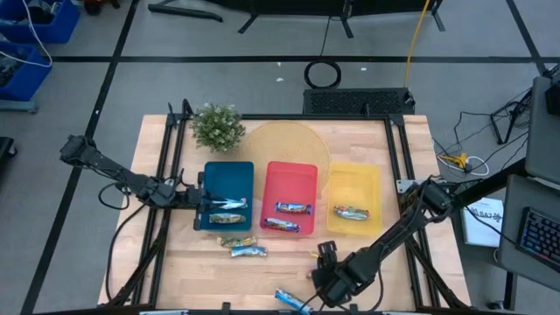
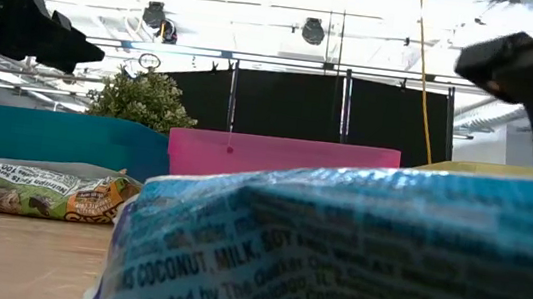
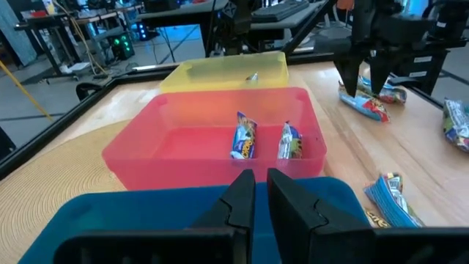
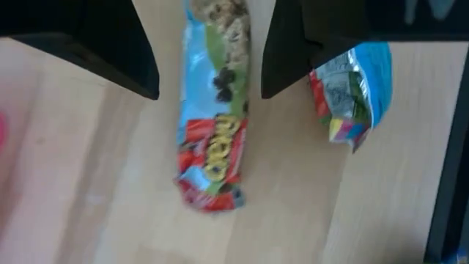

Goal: Pick and place Granola Bars by type
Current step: Put the top red granola bar into the yellow bin

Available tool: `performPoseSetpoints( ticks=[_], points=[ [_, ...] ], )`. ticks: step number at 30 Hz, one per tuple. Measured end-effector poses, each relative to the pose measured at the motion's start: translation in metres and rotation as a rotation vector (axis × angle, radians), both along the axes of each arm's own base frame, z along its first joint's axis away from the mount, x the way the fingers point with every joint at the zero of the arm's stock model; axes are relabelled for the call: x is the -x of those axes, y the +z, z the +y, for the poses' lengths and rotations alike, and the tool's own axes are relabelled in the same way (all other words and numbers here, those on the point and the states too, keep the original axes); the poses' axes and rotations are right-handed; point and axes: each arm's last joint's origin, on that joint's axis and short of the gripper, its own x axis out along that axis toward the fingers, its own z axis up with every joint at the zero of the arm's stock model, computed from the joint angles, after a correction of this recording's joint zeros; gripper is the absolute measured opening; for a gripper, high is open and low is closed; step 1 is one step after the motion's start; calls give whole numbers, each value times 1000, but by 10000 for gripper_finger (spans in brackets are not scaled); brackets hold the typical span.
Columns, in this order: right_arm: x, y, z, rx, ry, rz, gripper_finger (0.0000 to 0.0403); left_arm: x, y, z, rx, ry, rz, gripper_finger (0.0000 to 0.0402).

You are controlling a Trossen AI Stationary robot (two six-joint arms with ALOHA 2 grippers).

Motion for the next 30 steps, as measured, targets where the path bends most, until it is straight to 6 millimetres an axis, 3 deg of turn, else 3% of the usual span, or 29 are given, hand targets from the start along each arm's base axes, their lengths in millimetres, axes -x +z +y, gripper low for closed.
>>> performPoseSetpoints(
  ticks=[10,19,23,30],
  points=[
    [8,-26,-12,-11,-26,18,196,0,0,0,-1,0,-1,47],
    [2,-23,-29,28,-97,-4,76,0,0,0,-1,0,-1,47],
    [1,1,-40,55,-95,-90,29,0,0,0,-1,0,-1,47],
    [17,66,-67,120,-131,-258,29,0,0,0,-18,-3,-2,47]
  ],
)
